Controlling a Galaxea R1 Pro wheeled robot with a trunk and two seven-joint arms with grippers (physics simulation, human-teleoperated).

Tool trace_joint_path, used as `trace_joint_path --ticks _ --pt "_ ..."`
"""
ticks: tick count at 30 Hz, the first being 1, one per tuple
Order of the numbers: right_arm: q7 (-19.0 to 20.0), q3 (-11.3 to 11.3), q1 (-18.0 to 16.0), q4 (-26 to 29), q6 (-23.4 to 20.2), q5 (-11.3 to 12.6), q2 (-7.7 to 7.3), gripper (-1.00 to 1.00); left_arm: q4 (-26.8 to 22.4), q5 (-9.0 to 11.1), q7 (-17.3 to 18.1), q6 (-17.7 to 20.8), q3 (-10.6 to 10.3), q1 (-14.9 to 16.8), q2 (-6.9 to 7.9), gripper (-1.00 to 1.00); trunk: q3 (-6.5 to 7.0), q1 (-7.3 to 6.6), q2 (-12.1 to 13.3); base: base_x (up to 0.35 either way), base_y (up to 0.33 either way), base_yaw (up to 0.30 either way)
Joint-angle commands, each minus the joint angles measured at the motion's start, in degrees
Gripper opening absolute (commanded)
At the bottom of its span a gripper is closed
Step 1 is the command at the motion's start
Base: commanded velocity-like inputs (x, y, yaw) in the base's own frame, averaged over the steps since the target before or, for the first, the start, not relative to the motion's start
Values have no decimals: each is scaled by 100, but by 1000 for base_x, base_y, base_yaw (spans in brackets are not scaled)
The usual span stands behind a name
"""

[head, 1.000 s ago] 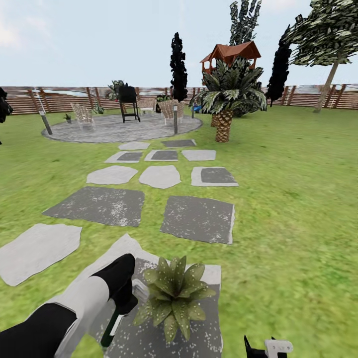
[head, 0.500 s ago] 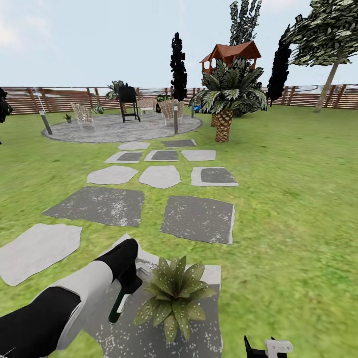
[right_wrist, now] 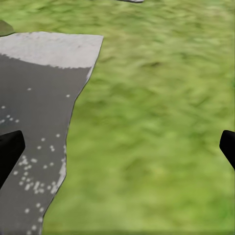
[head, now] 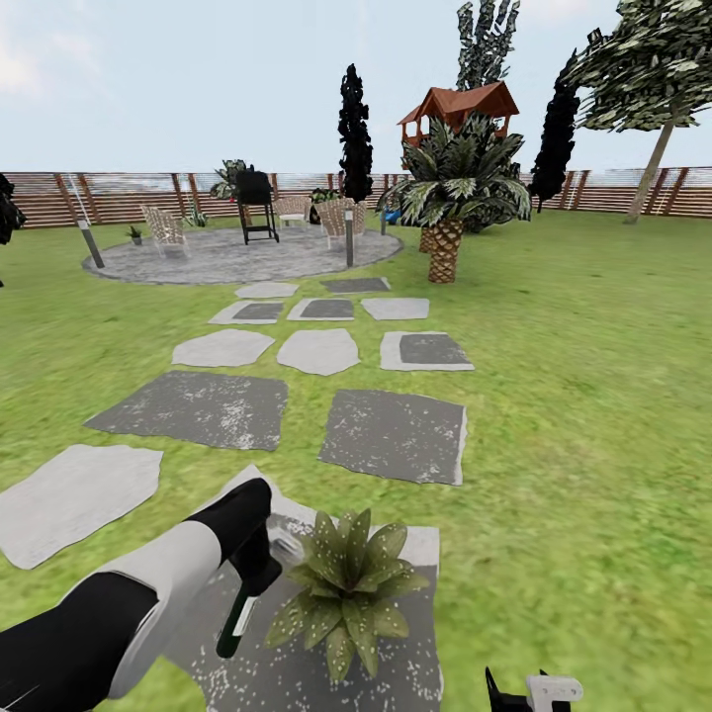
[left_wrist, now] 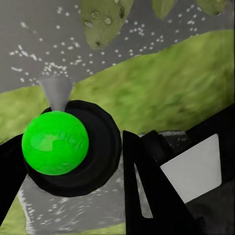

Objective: Pick up the pesticide atomizer in the garden and spray insectifuge to fully cover both potted plants in the garden.

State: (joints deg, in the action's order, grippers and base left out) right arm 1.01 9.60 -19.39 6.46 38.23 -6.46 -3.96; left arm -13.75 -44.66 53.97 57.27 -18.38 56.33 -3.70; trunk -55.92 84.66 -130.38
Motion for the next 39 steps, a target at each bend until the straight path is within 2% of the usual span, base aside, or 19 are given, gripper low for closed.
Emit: trace_joint_path --ticks 1,4,9,13,15,18,21,33,39 --pt "10 51 -3 -6 18 -57 0 100 -12 -102 279 10 -16 1 17 -100 -5 -1 -2 0 0 0" --pt "11 51 -3 -9 16 -62 8 100 -14 -133 535 4 -30 5 50 -100 -5 -1 -2 0 0 0" --pt "7 51 -3 -13 11 -63 9 100 -7 -131 602 -3 -190 -19 45 -100 -5 -1 -2 0 37 0" --pt "10 51 -3 -13 12 -63 9 100 -5 -133 602 -5 -224 -77 52 -100 -5 -1 -2 8 207 0" --pt "12 51 -3 -13 11 -62 9 100 -5 -187 602 -4 -257 -89 47 -100 -5 -1 -2 30 288 0" --pt "9 51 -3 -13 15 -60 9 100 -4 -374 605 2 -357 -101 40 -100 -5 -1 -2 9 300 0" --pt "12 51 -3 -13 17 -61 9 100 -2 -425 605 -3 -380 -104 27 -100 -5 -1 -2 -12 303 -9" --pt "13 51 -3 -11 18 -58 9 100 -2 -449 602 -6 -385 -188 11 -100 -5 -1 -2 -36 72 -262" --pt "13 51 -3 -13 18 -58 9 100 -13 -457 606 -6 -400 -343 40 -100 -5 -1 -2 0 1 -268"
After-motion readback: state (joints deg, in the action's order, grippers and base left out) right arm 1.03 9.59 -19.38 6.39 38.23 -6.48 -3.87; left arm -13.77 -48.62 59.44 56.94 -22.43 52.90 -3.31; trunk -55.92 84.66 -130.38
